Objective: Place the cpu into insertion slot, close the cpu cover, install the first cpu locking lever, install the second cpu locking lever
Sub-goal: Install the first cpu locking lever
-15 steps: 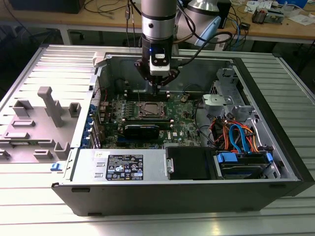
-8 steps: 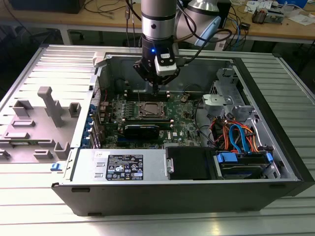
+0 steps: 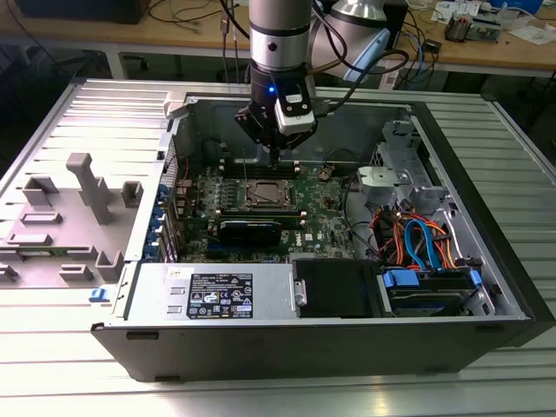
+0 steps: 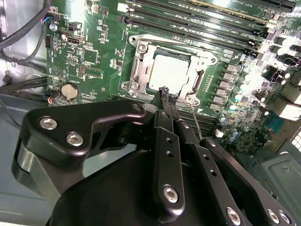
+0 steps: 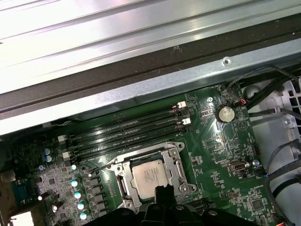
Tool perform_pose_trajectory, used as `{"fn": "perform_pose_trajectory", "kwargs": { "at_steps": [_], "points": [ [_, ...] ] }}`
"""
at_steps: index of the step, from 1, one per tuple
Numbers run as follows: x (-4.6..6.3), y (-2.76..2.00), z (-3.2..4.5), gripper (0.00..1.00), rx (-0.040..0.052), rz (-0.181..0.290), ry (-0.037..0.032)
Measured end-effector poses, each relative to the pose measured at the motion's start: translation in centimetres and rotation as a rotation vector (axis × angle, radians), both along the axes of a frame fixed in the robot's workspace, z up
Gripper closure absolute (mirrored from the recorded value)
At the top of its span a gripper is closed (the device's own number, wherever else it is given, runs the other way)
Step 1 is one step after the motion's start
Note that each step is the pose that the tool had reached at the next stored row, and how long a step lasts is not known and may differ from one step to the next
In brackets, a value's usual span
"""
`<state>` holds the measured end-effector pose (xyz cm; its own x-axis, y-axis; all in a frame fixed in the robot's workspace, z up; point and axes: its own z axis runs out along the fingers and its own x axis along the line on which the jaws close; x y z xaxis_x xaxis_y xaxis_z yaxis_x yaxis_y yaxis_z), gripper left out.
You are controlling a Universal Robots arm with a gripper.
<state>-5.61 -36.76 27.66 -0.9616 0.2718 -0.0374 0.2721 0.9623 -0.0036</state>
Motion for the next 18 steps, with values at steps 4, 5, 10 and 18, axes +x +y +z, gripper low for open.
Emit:
{"fn": "perform_pose_trajectory", "kwargs": {
  "at_steps": [4,5,10,18],
  "points": [
    [0.0,0.0,0.0,0.89,0.0,0.0,0.0],
    [0.0,0.0,0.0,0.89,0.0,0.0,0.0],
    [0.0,0.0,0.0,0.89,0.0,0.033,0.0],
    [-0.01,0.0,0.0,0.89,-0.0001,0.258,0.0]
  ]
}}
